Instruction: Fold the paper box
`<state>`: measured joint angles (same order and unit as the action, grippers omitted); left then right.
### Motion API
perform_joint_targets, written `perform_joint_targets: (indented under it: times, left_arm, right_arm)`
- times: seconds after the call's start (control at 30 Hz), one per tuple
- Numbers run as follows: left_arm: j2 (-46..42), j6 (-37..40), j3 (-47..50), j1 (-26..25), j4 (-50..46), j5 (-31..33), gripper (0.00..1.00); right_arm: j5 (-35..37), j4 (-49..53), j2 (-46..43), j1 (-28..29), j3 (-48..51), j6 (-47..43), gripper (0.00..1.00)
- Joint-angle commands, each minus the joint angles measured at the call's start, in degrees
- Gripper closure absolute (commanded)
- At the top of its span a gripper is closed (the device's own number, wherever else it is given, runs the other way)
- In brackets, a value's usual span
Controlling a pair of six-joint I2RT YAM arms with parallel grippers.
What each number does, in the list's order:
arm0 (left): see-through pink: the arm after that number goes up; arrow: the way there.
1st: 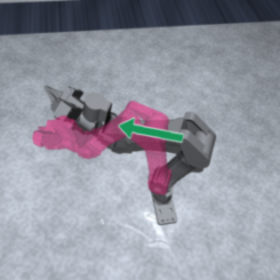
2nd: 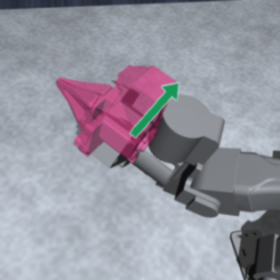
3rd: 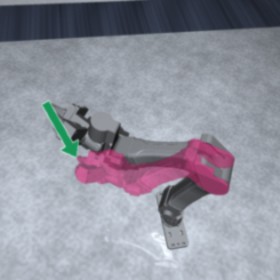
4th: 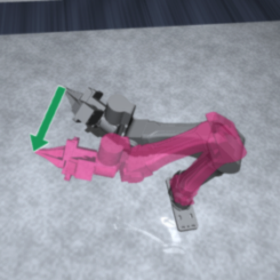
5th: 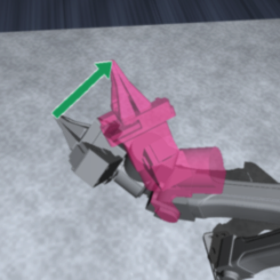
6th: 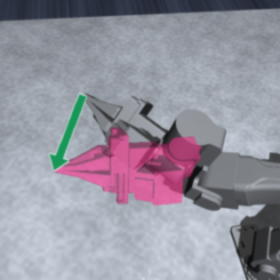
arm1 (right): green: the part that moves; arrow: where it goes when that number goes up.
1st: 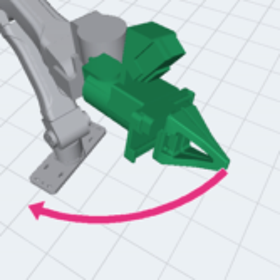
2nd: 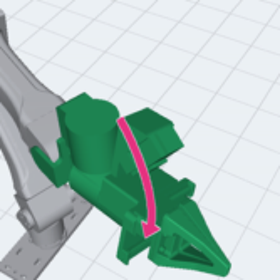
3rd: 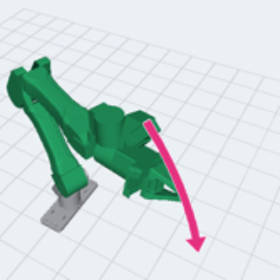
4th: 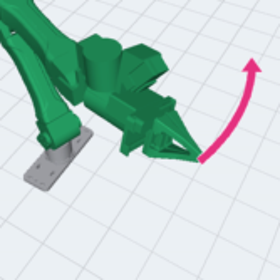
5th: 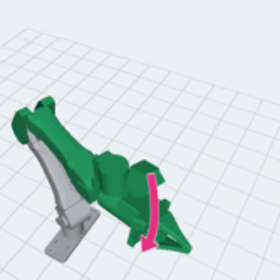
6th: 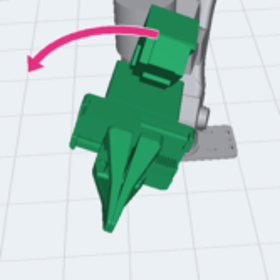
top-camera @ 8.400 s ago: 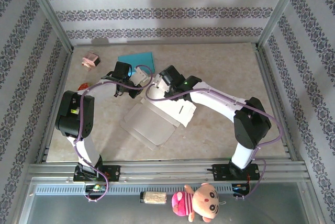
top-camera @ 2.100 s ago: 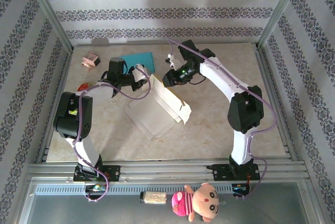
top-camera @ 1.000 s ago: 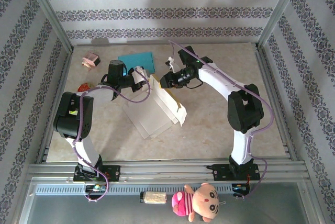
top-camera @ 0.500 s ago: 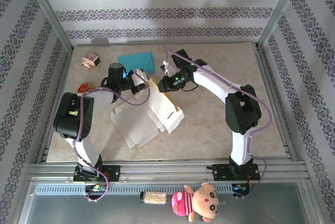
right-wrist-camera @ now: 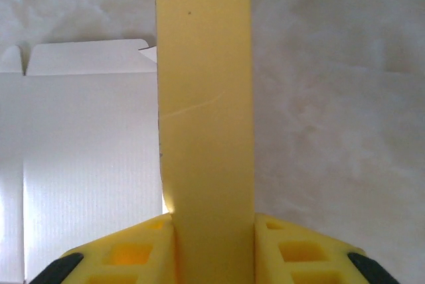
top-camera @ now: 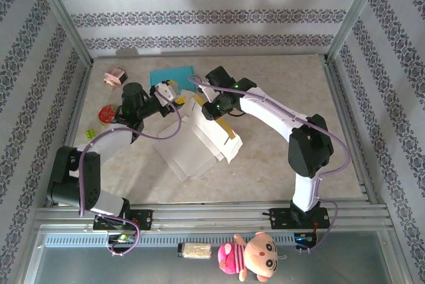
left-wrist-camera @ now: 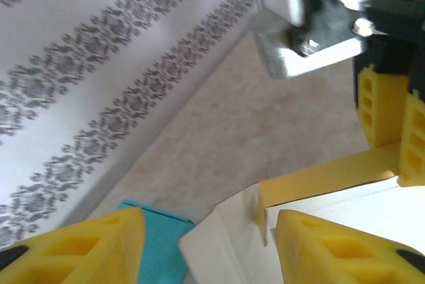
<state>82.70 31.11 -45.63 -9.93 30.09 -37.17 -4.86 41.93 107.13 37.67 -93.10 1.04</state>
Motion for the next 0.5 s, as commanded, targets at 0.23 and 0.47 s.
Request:
perform_joint_targets:
  times: [0.23, 0.47]
  left_arm:
    - [-0.2, -10.0, -3.4, 1.1, -13.8, 8.2, 0.44]
    - [2.3, -21.3, -4.8, 1.1, -17.2, 6.4, 0.44]
  right_arm:
    - [27.1, 1.6, -3.4, 3.6, -0.8, -15.1, 0.68]
    - [24.9, -1.0, -0.2, 4.6, 2.9, -11.2, 0.68]
